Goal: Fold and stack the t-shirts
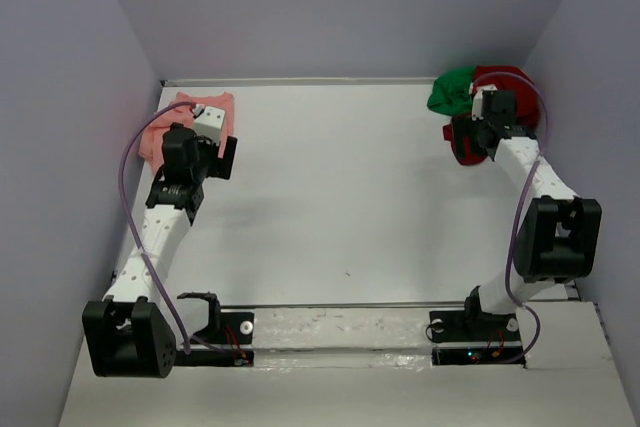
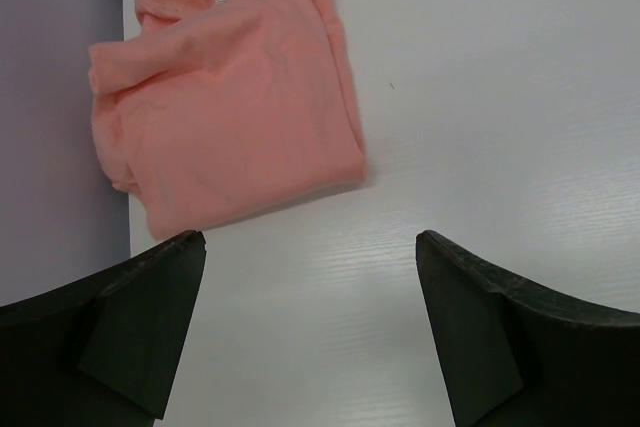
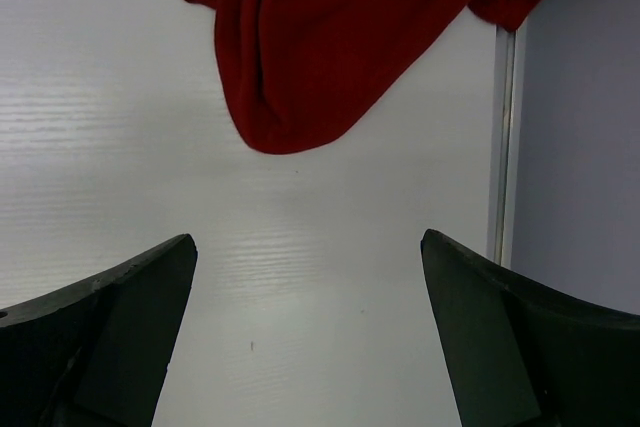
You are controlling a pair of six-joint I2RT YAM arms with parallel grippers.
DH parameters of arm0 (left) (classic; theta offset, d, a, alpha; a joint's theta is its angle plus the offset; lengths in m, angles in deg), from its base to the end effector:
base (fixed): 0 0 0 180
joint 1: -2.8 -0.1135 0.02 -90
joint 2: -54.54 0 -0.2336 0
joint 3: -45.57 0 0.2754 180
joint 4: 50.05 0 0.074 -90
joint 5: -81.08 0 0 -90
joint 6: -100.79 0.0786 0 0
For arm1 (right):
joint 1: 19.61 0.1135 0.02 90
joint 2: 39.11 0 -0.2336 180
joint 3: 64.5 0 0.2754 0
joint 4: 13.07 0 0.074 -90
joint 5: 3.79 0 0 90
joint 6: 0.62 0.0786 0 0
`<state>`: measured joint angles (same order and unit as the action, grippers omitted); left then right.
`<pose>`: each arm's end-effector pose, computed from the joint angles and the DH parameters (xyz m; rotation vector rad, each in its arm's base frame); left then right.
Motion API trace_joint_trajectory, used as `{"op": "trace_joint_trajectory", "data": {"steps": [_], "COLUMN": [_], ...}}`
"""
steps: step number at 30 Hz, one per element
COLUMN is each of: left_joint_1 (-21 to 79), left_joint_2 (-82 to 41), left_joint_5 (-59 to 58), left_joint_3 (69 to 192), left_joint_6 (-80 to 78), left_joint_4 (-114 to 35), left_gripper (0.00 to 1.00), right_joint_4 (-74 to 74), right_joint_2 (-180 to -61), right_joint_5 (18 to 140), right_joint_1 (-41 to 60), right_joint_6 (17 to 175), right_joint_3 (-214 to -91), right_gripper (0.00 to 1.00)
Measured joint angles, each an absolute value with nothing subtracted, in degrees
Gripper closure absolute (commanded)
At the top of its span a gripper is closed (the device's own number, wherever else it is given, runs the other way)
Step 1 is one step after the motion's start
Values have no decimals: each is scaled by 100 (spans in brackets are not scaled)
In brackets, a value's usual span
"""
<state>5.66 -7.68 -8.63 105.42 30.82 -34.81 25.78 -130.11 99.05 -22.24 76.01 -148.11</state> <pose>0.3313 -0.0169 0.2626 0.3771 1.8449 0.2010 0.4001 -0.0359 0.2028 -0.1160 2.3856 -0.3992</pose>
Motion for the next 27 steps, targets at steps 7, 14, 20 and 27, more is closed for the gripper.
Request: {"op": "trace_joint_trajectory", "data": {"steps": [7,14,20,27], "left_joint_1": [568,568,568,568], "left_joint_2": [-991,-1299,-1301,-1301], "left_joint_5": [-789,-793,-933,-996], "left_joint_3": [10544,10597,10599,10599], "left_joint_6": [3082,3093,3132,3178], "left_joint_4": [-3540,-3315,-3311,-3313], "left_gripper": [1,1,1,1], "right_joint_4": [1769,1402,1404,1570], "right_joint_2": [-13347,-14698,-15476,-16095], "right_joint_5": [9925,9625,9387,9057], "right_joint_1": [-2309,-2759,-2982,-3173], "right_joint_6": [7333,7236,7151,7142], "right_joint_3": [-14586,-14970,-15770,-16522], "right_gripper": [2,7,13,76]}}
